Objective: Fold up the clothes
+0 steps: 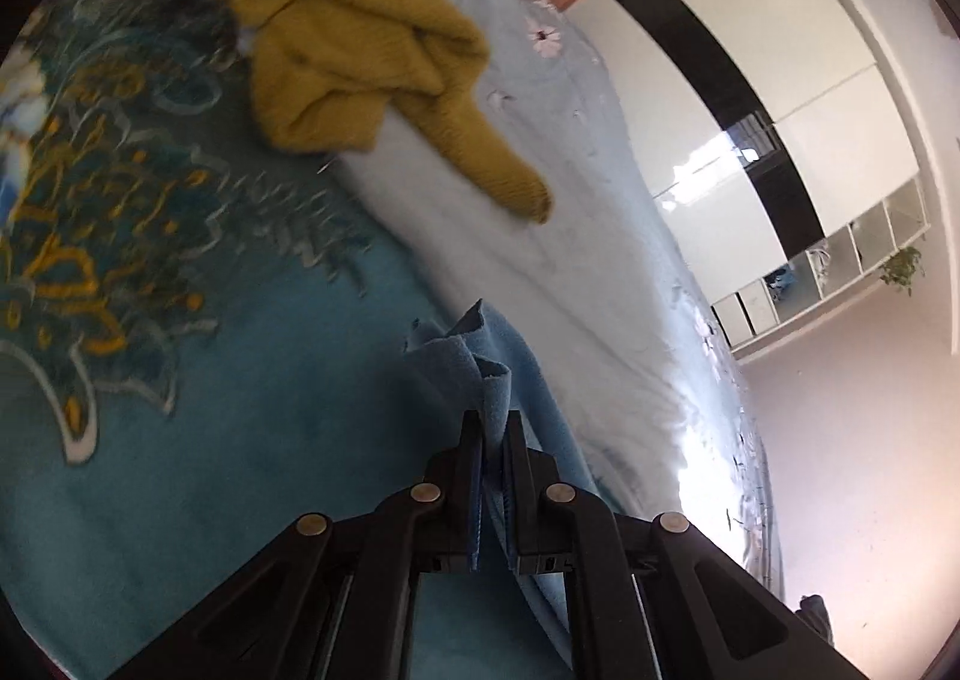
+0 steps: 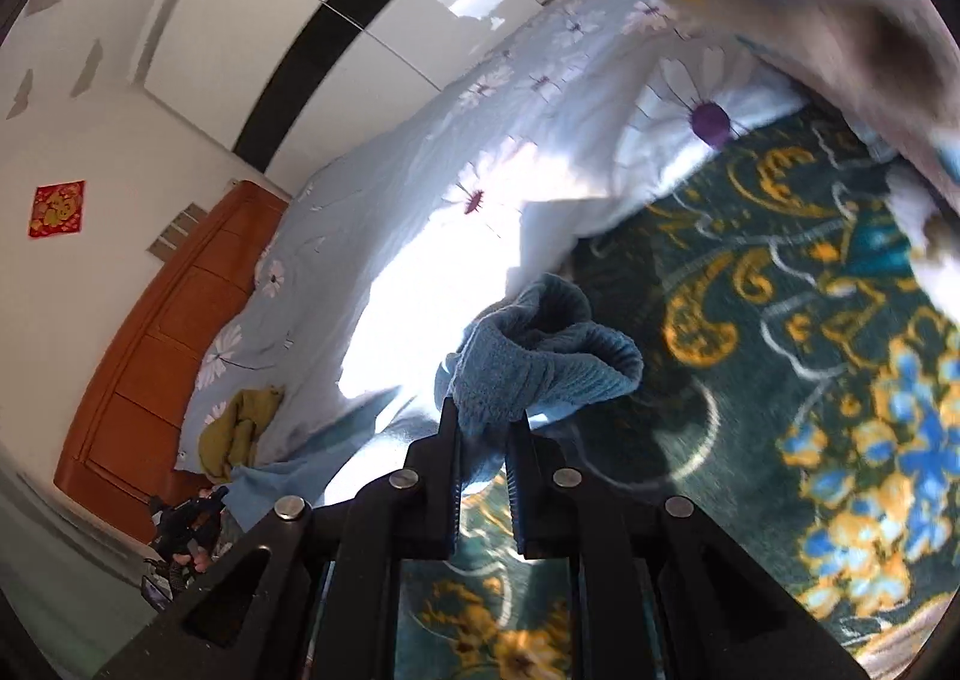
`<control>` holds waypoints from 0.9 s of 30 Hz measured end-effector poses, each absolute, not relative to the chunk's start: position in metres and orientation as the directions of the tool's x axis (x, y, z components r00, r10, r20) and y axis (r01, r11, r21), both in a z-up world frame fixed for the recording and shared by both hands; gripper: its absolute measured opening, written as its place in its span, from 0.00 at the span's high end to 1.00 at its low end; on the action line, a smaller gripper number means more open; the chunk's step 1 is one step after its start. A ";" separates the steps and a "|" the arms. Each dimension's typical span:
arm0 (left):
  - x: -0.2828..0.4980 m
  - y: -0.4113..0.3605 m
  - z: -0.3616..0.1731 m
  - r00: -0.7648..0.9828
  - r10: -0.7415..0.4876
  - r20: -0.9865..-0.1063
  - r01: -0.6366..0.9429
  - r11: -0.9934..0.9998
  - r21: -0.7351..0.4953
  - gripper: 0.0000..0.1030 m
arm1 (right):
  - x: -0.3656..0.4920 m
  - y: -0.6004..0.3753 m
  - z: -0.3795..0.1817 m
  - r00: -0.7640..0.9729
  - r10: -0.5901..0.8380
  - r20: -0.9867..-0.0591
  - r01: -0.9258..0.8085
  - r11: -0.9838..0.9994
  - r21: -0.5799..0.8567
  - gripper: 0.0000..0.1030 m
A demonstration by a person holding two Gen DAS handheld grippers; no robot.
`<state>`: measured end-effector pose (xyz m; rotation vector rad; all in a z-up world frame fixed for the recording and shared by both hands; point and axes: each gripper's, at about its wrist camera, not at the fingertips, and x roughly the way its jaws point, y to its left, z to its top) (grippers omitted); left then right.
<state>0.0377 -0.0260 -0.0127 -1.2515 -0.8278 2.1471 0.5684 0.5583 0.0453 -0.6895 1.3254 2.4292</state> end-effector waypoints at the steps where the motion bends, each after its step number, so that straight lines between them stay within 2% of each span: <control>1: 0.042 -0.034 -0.025 -0.436 0.690 -0.579 -0.088 -0.672 -0.735 0.94 | 0.572 0.559 0.033 -0.834 0.014 -0.552 -0.481 -0.511 0.713 0.87; 5: 0.058 -0.048 -0.060 -0.419 0.698 -0.581 0.013 -0.636 -0.772 0.94 | 0.578 0.562 0.010 -0.829 0.008 -0.560 -0.503 -0.450 0.738 0.87; 7: 0.060 -0.049 -0.058 -0.430 0.698 -0.573 0.011 -0.630 -0.777 0.94 | 0.578 0.561 0.007 -0.819 0.016 -0.574 -0.518 -0.451 0.727 0.87; 10: 0.061 -0.042 -0.053 -0.436 0.669 -0.602 -0.036 -0.682 -0.731 0.92 | 0.579 0.560 0.004 -0.806 0.025 -0.592 -0.539 -0.447 0.714 0.87; 18: 0.070 -0.040 -0.059 -0.489 0.670 -0.558 -0.105 -0.681 -0.725 0.91 | 0.582 0.549 0.005 -0.774 0.069 -0.629 -0.586 -0.453 0.671 0.84; 22: 0.075 -0.033 -0.055 -0.521 0.639 -0.566 -0.132 -0.716 -0.686 0.91 | 0.593 0.529 0.028 -0.724 0.176 -0.667 -0.650 -0.501 0.572 0.71; 25: 0.079 -0.028 -0.052 -0.542 0.620 -0.567 -0.149 -0.735 -0.661 0.91 | 0.607 0.512 0.044 -0.713 0.230 -0.663 -0.667 -0.515 0.539 0.49; 27: 0.080 -0.027 -0.051 -0.547 0.621 -0.562 -0.156 -0.735 -0.660 0.91 | 0.616 0.500 0.056 -0.711 0.263 -0.652 -0.672 -0.528 0.520 0.48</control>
